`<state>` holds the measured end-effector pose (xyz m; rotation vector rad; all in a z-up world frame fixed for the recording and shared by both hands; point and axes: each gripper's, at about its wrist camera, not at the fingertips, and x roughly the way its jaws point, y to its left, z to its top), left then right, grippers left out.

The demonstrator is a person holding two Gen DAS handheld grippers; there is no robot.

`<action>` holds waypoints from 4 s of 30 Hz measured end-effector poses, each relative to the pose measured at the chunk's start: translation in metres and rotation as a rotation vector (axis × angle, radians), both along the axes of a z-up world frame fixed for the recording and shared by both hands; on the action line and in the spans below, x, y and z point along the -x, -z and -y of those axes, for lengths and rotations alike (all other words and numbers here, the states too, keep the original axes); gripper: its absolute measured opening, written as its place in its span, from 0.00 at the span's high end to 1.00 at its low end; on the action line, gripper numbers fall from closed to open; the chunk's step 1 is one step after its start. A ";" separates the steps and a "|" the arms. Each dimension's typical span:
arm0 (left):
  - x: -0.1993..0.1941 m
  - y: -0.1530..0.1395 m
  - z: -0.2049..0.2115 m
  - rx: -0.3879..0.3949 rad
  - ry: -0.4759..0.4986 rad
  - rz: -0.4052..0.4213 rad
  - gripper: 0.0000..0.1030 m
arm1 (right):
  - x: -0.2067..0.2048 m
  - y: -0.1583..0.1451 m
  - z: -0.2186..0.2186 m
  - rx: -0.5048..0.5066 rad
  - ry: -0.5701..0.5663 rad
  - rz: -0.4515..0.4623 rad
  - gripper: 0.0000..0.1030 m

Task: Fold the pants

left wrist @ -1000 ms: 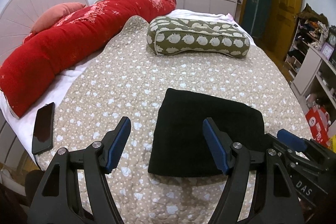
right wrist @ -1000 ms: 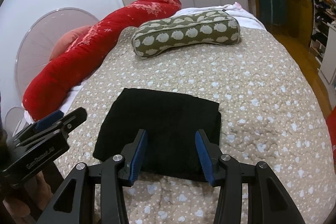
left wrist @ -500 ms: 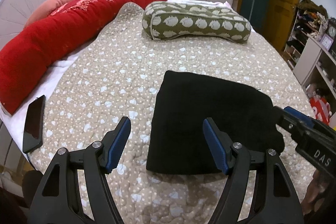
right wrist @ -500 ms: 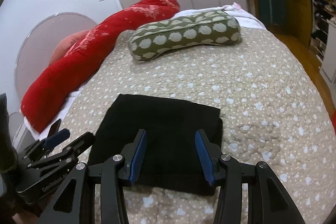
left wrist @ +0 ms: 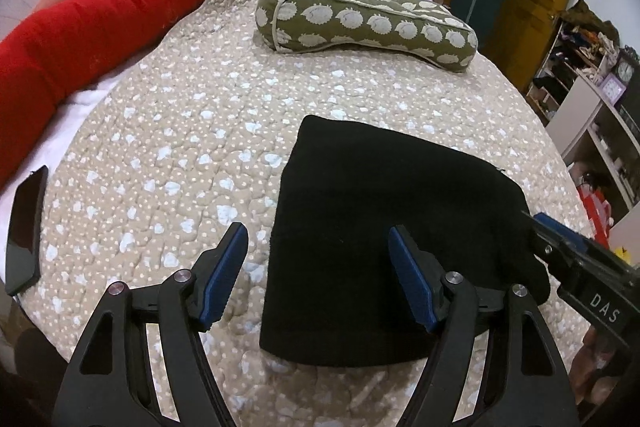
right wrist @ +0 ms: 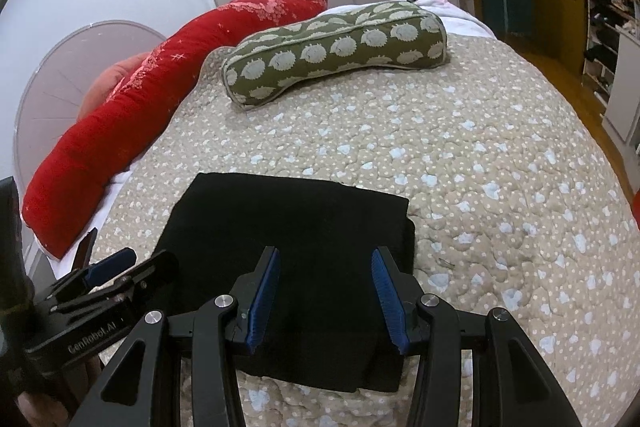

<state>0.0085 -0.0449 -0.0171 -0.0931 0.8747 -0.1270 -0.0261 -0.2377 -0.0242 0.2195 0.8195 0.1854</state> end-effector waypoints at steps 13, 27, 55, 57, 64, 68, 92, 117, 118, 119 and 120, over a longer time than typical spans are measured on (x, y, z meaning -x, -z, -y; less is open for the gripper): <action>0.000 0.002 -0.013 -0.008 -0.016 -0.005 0.24 | -0.007 0.006 0.008 -0.013 0.003 -0.007 0.54; 0.001 0.012 -0.036 0.064 -0.029 -0.018 0.24 | 0.000 0.003 0.014 0.031 0.025 0.018 0.52; -0.018 0.018 -0.022 0.061 0.001 -0.025 0.24 | -0.016 0.023 0.017 -0.033 0.027 -0.041 0.44; -0.017 0.019 -0.022 0.062 0.002 -0.027 0.24 | -0.017 0.025 0.018 -0.038 0.029 -0.042 0.43; -0.022 0.023 -0.016 0.072 0.028 -0.036 0.22 | -0.017 0.031 0.025 -0.080 0.028 -0.052 0.39; -0.028 0.027 -0.015 0.092 0.046 -0.046 0.18 | -0.019 0.036 0.029 -0.111 0.023 -0.060 0.35; -0.037 0.037 -0.013 0.165 0.051 -0.043 0.15 | -0.029 0.055 0.023 -0.217 -0.009 -0.050 0.25; -0.118 0.025 -0.003 0.110 0.023 -0.065 0.41 | -0.136 0.033 0.006 -0.043 -0.021 -0.042 0.49; -0.118 0.024 -0.005 0.113 0.017 -0.060 0.36 | -0.134 0.034 0.014 -0.098 -0.022 -0.033 0.49; -0.116 0.022 -0.006 0.101 0.020 -0.058 0.34 | -0.130 0.030 0.019 -0.117 -0.023 -0.033 0.49; -0.115 0.019 -0.006 0.092 0.026 -0.056 0.35 | -0.124 0.024 0.022 -0.117 -0.022 -0.028 0.49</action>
